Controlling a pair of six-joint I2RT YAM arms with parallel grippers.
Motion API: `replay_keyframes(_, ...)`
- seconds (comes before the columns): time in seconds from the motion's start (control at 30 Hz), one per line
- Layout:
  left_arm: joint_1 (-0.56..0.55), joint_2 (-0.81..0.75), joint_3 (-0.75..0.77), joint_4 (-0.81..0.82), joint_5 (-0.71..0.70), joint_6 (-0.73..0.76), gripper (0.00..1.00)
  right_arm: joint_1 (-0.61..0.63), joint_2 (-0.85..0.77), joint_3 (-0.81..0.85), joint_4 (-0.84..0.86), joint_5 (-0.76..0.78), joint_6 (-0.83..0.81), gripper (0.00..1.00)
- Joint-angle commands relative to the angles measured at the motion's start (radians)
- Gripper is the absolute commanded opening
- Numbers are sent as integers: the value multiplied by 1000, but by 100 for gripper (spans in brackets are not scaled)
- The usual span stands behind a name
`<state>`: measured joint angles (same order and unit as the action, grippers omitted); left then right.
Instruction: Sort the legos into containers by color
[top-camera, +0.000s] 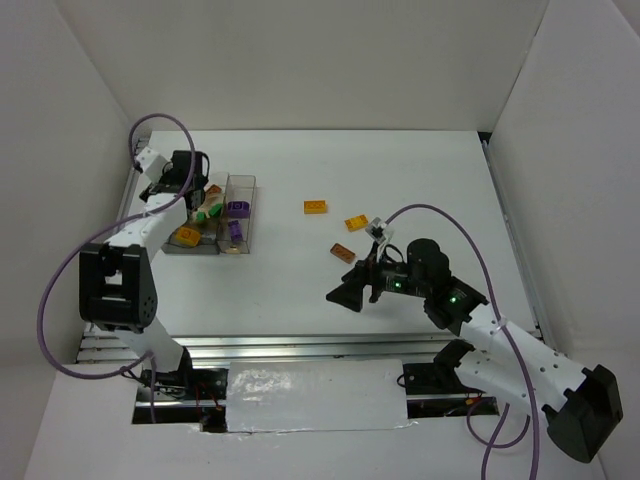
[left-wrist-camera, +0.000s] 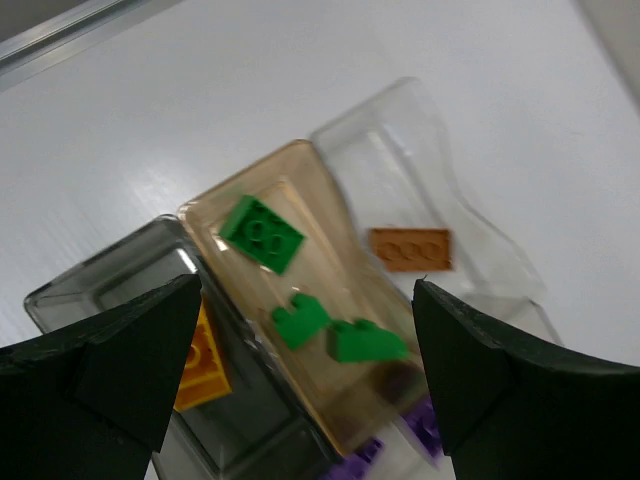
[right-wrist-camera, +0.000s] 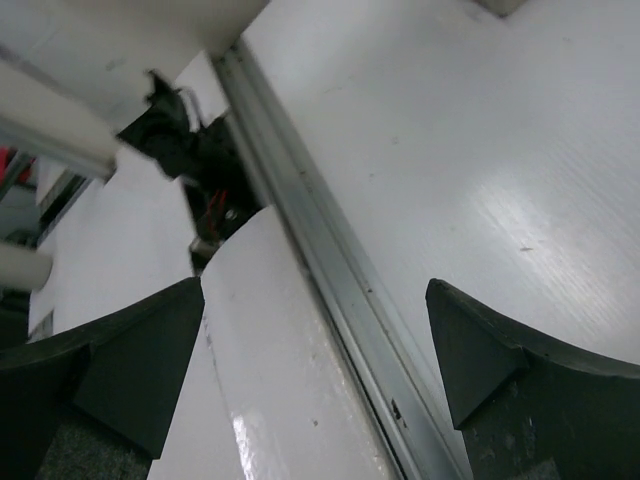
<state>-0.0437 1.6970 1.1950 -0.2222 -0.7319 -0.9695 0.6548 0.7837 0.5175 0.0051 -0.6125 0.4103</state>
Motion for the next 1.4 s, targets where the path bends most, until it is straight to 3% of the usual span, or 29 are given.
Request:
replay_keyframes(0.0, -60, -135, 123, -25, 117, 94, 100, 6, 34, 59, -34, 300, 111, 100)
replay_keyframes(0.03, -83, -158, 135, -20, 146, 127, 100, 8, 66, 71, -60, 491, 143, 100)
replay_keyframes(0.13, -223, -143, 237, -133, 123, 196, 99, 5, 153, 148, -163, 763, 251, 100)
replay_keyframes(0.23, -344, -129, 340, -325, 103, 164, 100, 3, 260, 235, -206, 842, 230, 100)
replay_keyframes(0.3, -398, -166, 289, -341, 147, 153, 99, -6, 333, 291, -253, 878, 220, 100)
replay_keyframes(0.5, -492, -321, 54, -180, 354, 215, 99, -83, 713, 559, -454, 1028, 321, 100)
replay_keyframes(0.57, -505, -312, 22, -99, 469, 303, 99, -89, 733, 592, -496, 1112, 413, 100)
replay_keyframes(0.67, -512, -258, 23, -11, 609, 398, 100, -99, 619, 456, -406, 1134, 519, 100)
replay_keyframes(0.8, -512, -56, 174, -80, 559, 430, 99, -104, 371, 277, -349, 1157, 570, 100)
replay_keyframes(0.9, -504, 172, 453, -283, 496, 390, 100, -107, 276, 256, -396, 1137, 541, 100)
replay_keyframes(0.93, -505, 173, 618, -284, 482, 382, 100, -110, 256, 254, -424, 1129, 533, 100)
replay_keyframes(0.97, -505, 355, 700, -393, 473, 382, 100, -109, 214, 248, -430, 1119, 521, 100)
replay_keyframes(1.03, -507, 465, 916, -500, 476, 405, 100, -113, 166, 225, -444, 1099, 495, 100)
replay_keyframes(1.13, -502, 656, 1141, -626, 474, 416, 100, -119, 75, 187, -424, 1042, 458, 100)
replay_keyframes(1.2, -495, 707, 1157, -644, 491, 402, 99, -122, 32, 173, -418, 1014, 430, 100)
replay_keyframes(1.37, -499, 642, 973, -504, 450, 368, 100, -124, 9, 177, -424, 964, 388, 100)
